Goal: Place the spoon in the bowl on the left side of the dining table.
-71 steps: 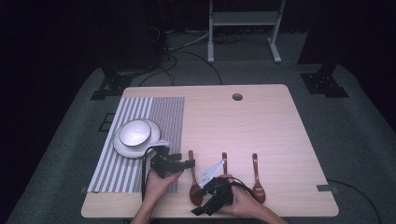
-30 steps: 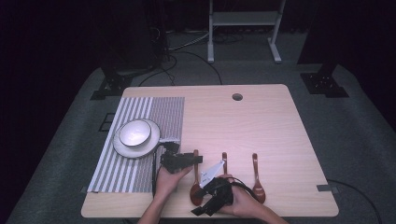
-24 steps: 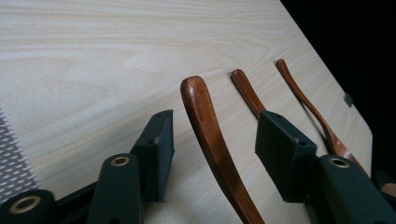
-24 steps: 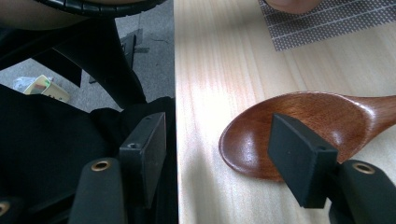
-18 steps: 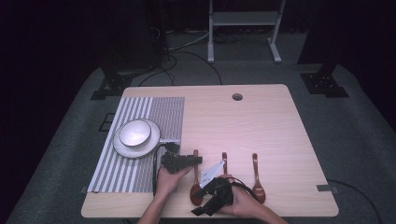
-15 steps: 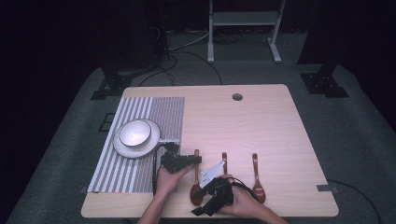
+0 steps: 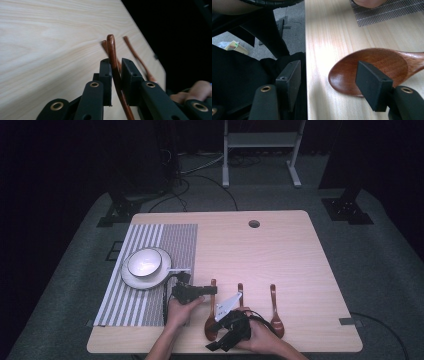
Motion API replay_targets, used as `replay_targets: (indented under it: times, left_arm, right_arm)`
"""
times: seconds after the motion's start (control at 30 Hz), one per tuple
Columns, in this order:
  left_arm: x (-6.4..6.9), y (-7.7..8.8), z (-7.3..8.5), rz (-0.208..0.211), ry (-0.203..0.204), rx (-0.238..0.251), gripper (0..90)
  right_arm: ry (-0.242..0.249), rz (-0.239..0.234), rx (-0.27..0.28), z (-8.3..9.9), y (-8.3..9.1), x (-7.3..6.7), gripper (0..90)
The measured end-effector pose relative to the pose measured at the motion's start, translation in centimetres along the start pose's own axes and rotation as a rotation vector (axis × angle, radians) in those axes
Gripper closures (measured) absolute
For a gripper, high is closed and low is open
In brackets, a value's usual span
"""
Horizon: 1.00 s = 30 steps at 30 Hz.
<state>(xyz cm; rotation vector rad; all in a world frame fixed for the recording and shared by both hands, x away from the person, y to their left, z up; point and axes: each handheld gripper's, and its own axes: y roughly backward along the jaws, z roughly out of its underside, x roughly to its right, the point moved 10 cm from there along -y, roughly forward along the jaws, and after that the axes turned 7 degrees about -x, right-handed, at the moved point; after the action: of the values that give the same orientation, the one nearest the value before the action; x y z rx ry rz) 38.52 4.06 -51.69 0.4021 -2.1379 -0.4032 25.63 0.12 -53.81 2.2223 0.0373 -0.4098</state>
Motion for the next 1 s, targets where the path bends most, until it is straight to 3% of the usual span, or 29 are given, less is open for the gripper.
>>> replay_targets:
  times: [0.37,1.0]
  left_arm:
    - [1.5,0.4,-0.6,0.085,0.011,0.015,83.7]
    - [2.2,2.2,-1.8,0.044,-0.032,0.021,84.3]
  right_arm:
    - [0.008,0.029,0.013,0.2,0.6,0.2,34.3]
    - [-0.045,0.073,0.034,1.5,3.4,1.4,32.8]
